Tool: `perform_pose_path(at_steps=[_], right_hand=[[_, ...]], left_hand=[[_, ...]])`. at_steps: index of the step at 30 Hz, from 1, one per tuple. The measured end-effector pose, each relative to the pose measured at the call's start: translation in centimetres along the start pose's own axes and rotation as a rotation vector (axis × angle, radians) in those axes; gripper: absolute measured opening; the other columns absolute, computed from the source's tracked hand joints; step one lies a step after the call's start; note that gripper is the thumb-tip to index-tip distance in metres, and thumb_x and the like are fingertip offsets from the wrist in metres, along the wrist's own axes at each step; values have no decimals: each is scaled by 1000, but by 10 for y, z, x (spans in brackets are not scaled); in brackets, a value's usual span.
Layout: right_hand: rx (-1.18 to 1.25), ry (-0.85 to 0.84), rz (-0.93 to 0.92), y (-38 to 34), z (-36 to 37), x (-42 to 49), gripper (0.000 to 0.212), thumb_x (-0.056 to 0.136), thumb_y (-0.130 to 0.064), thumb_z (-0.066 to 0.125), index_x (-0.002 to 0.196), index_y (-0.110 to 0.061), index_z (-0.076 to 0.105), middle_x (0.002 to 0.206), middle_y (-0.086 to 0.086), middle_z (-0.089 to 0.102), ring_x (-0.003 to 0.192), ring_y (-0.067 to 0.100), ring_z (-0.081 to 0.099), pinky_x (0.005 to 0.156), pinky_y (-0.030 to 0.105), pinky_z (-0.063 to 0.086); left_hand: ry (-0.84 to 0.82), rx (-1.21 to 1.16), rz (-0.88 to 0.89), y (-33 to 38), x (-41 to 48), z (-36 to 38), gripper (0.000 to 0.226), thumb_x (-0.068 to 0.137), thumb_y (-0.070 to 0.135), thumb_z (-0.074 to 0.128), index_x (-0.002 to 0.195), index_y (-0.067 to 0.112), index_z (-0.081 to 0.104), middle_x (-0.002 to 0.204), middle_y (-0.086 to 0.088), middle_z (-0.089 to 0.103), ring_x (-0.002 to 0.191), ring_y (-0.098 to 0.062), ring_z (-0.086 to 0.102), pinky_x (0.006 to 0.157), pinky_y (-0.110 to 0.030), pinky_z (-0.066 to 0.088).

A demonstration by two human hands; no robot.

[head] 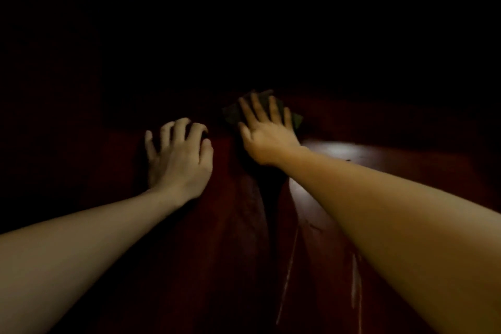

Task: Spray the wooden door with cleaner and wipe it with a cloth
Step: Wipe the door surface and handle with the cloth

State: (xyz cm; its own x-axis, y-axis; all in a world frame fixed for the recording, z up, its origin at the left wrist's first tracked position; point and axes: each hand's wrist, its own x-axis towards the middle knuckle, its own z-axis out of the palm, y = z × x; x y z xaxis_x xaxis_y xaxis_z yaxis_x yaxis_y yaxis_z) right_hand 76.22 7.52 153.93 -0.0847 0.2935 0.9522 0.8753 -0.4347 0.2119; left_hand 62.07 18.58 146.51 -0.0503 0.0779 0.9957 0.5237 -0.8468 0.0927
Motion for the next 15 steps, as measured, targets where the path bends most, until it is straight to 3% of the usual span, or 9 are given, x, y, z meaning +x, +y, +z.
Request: perform_pose_path(at_steps=[3,7,11,15], right_hand=[[8,4,-44,30,-6,-2,63,107,-55,19,164,-34,3,173,-10,-9,158,24,-15,126,53,-11],[42,7,116,110,-21,-14,62,107,-55,19,164,-38,2,172,-11,-11,158,24,-16,125,54,-11],[13,14,304,219,-37,-48,62,107,-55,19,163,-40,0,172,-13,-13,158,22,-15,126,52,-10],[-34,31,477,323,-51,-96,62,107,-56,18,164,-38,0,172,-11,-11,159,24,-10,127,52,-4]], left_hand=[[60,-17,-53,28,14,9,43,105,40,35,140,20,50,155,-10,40,149,-32,30,126,-61,12],[105,-72,57,83,38,23,49,106,42,34,146,17,48,156,-13,41,148,-32,34,125,-55,22],[41,-69,137,151,53,48,51,105,43,36,152,22,43,164,-9,32,155,-27,22,129,-53,11],[-15,59,173,195,55,80,58,104,51,31,154,24,36,167,-7,25,158,-25,14,127,-62,4]])
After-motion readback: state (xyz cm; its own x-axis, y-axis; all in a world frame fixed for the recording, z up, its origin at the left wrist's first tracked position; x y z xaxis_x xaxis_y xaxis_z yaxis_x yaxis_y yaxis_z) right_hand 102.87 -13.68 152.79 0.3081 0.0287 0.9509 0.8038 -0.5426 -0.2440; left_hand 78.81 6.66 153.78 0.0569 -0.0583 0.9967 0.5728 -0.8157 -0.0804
